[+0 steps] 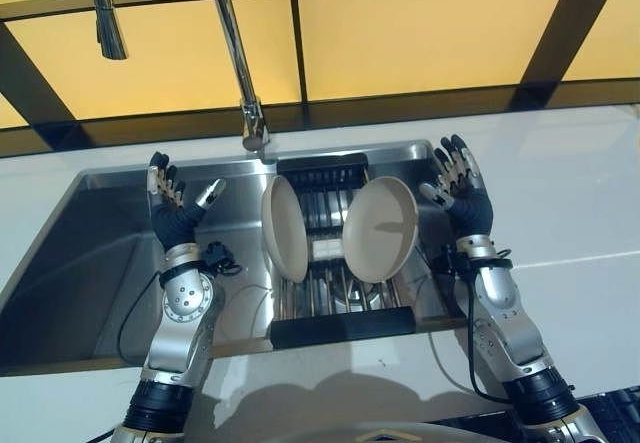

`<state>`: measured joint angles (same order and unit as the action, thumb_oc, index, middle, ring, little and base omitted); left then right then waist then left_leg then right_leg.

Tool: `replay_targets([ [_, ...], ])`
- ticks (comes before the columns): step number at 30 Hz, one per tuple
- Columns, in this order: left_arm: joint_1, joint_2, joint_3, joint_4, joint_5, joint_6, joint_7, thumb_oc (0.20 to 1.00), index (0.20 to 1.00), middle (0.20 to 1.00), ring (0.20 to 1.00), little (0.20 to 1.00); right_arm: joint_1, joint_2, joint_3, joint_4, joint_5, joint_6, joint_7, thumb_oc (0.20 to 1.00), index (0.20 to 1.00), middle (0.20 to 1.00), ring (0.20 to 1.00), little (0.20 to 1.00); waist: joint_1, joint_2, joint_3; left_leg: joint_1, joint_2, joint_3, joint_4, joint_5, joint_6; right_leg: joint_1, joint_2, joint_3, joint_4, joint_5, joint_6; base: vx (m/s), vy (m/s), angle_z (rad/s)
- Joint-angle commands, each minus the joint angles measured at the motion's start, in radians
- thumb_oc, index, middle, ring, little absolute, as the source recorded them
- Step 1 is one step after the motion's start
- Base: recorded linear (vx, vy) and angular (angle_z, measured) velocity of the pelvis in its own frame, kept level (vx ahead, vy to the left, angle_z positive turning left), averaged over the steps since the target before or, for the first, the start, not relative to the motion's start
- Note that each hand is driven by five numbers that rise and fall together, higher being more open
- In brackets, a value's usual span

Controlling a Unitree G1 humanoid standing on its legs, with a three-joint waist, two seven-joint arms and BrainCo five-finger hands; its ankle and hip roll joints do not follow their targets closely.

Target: Pick up plates and place into dishwasher.

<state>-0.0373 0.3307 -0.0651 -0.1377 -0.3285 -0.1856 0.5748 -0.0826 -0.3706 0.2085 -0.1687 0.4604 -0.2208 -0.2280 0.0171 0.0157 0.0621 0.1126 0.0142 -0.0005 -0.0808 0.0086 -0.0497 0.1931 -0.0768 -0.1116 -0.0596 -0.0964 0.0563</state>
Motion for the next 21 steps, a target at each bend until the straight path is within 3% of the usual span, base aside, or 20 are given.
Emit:
replay_targets([
  [1, -0.026, 0.05, 0.033, -0.01, 0.024, -0.055, -0.024, 1.0, 1.0, 1.0, 1.0, 1.0, -0.029, 0.01, -0.014, -0.03, -0.022, -0.054, -0.001, 1.0, 1.0, 1.0, 1.0, 1.0, 0.023, -0.032, -0.05, -0.013, -0.004, 0.031, 0.031, -0.077, 0.018, -0.068, -0.004, 0.014, 0.005, 0.049, 0.023, 0.0, 0.0, 0.0],
  [16, -0.029, 0.057, 0.035, -0.02, 0.044, -0.055, -0.094, 1.0, 1.0, 1.0, 1.0, 1.0, -0.018, 0.016, -0.027, -0.03, -0.026, -0.054, -0.003, 1.0, 1.0, 1.0, 1.0, 1.0, 0.018, -0.025, -0.049, -0.004, -0.002, 0.036, 0.015, -0.071, 0.019, -0.066, -0.004, 0.011, 0.011, 0.045, 0.027, 0.01, 0.002, 0.0],
  [21, -0.047, 0.109, 0.034, -0.01, 0.222, -0.062, -0.137, 1.0, 1.0, 1.0, 1.0, 1.0, -0.018, 0.005, -0.024, -0.031, -0.021, -0.049, 0.006, 1.0, 1.0, 1.0, 1.0, 1.0, 0.011, -0.021, -0.052, -0.001, -0.001, 0.048, 0.021, -0.076, 0.019, -0.067, -0.006, 0.014, 0.016, 0.043, 0.027, 0.04, 0.011, -0.01],
])
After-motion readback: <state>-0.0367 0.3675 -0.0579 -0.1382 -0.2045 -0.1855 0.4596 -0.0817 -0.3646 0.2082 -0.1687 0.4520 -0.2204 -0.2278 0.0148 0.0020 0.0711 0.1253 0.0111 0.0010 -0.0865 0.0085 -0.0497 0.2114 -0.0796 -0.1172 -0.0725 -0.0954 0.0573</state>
